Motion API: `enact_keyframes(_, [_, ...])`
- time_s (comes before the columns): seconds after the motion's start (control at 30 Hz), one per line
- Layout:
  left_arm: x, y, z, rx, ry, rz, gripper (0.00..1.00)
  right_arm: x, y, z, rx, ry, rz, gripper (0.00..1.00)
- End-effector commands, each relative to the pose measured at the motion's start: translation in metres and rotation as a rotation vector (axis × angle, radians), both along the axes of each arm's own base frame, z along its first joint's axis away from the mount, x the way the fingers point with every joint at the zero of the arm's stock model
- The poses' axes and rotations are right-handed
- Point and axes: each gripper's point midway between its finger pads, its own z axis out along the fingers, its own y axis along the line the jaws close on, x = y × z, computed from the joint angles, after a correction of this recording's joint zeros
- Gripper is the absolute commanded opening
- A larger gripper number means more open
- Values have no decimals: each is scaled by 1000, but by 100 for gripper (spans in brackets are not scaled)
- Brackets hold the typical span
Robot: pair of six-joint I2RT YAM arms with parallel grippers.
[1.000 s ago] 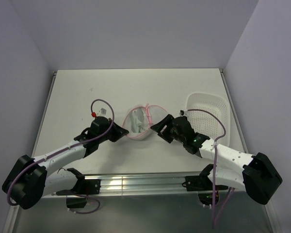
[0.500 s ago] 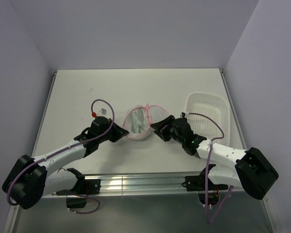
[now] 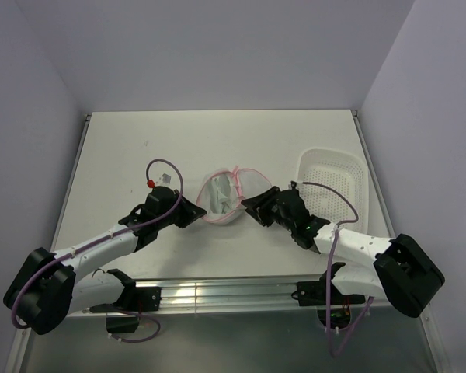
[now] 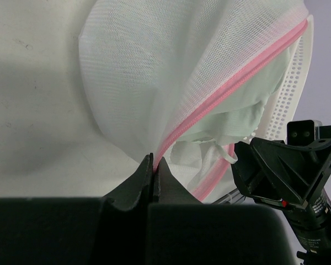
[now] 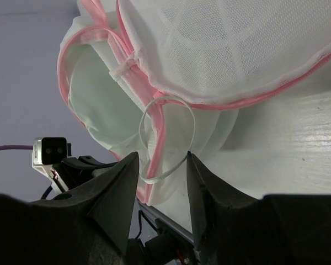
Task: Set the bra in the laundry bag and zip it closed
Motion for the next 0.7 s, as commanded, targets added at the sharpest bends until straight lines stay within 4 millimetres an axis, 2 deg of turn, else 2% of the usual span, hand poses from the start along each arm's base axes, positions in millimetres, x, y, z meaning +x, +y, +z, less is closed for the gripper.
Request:
enact_keyframes(0.0, [7,-8,19,-19,-52,-24,0,-4,-5,1,-5,-14,-6,47])
enact_keyframes(0.27, [7,-8,18,-22,-50,-24,0,-10,-8,-10,-9,8,-3,48])
enact_keyframes(0.53, [6,-7,17,-15,-51,-24,0,-2,0,-8,15,8,-11,48])
enact_keyframes(0.67, [6,-8,17,-16,-47,-28,0,6,9,-8,33,8,-1,46])
